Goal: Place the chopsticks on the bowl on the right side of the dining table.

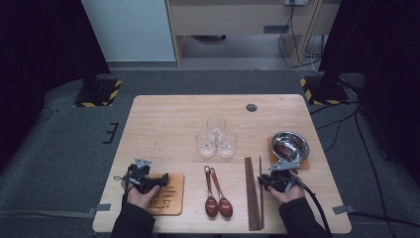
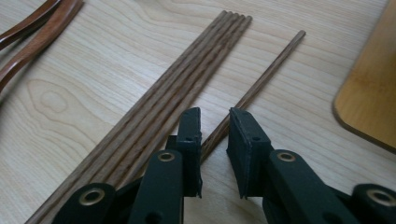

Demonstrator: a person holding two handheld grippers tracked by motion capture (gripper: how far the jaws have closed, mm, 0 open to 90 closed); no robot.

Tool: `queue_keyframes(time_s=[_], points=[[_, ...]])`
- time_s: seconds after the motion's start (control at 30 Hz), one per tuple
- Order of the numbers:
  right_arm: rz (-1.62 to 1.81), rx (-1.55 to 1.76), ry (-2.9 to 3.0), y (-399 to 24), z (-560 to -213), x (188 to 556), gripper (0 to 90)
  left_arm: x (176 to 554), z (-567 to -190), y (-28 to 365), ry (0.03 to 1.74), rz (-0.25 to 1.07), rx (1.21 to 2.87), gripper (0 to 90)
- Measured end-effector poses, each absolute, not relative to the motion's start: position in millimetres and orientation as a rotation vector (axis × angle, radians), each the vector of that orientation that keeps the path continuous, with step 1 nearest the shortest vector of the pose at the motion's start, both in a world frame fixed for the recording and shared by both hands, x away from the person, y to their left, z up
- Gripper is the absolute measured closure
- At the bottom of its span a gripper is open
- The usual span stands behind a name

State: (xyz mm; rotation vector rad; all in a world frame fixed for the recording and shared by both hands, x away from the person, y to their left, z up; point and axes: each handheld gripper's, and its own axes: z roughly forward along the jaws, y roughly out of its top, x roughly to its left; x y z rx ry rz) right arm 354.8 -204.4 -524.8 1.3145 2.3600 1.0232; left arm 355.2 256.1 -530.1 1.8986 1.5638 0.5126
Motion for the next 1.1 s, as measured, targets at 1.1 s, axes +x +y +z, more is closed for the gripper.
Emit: queue_keyframes(time_s=[1.1], points=[[0.982, 1.334, 2.336, -215, -522, 354, 80.3, 355, -530, 256, 1.564, 0.512, 1.899, 1.4]])
